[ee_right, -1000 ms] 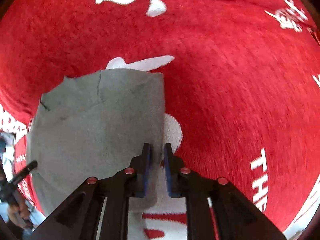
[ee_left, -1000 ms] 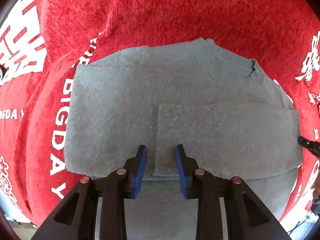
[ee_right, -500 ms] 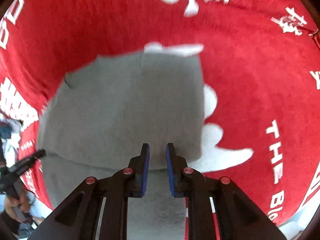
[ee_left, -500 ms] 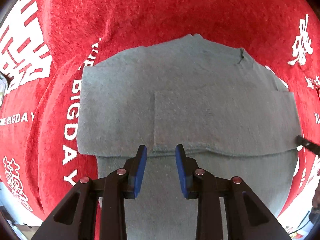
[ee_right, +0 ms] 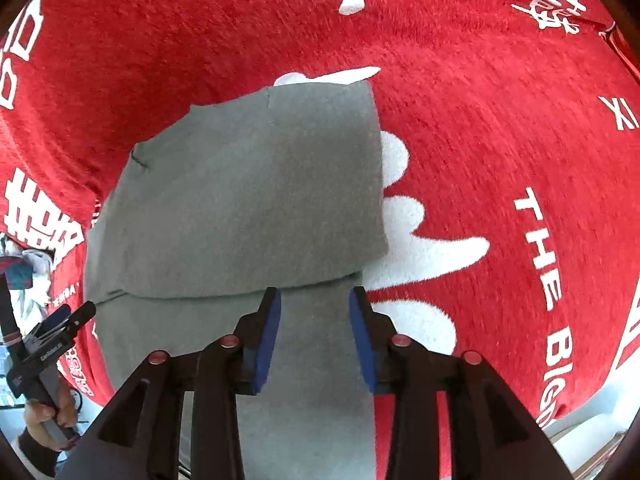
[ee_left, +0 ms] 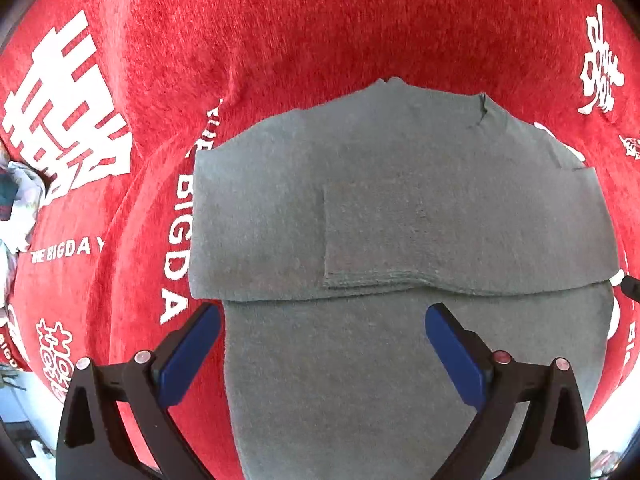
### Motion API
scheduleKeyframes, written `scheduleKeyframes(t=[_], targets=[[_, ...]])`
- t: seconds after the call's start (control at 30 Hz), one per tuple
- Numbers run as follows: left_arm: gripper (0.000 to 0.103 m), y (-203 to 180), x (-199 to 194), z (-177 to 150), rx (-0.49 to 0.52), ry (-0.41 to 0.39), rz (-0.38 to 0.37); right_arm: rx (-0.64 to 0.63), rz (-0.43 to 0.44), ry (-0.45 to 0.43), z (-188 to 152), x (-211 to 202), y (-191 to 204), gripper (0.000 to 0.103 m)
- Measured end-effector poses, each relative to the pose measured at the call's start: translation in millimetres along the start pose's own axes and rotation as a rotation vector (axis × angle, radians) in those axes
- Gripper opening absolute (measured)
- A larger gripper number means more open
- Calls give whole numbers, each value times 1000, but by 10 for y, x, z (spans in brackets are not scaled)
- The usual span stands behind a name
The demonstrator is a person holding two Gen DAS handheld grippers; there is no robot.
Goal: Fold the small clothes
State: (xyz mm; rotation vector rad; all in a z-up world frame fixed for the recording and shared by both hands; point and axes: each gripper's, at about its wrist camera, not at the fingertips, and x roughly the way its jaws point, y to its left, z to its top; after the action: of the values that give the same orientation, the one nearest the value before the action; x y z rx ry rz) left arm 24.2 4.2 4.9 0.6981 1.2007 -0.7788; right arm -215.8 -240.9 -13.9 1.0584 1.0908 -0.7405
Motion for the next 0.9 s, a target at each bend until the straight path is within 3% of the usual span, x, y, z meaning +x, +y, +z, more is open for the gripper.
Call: scheduleKeyframes(t=[0.2,0.3,0.33,0.47,0.53,0.9], targets=[[102,36,81,23,-57,52,26,-25,25,-6,-88,-63,122,62],[102,0,117,15,-39,59,58,-34,46,-19,-96,-90,180,71],[102,-18,111,10,-30,55,67,-32,52,-19,-98,-91,184,82],[102,-76,66,-2,-13,32,64,-6,76,-8,-105,-54,153,85],[102,-105,78,0,-14,46,54,17,97,-1,-112,-36,114,89],[102,-291,202,-35,1,129,43,9,95,65,-122,86,65,90]])
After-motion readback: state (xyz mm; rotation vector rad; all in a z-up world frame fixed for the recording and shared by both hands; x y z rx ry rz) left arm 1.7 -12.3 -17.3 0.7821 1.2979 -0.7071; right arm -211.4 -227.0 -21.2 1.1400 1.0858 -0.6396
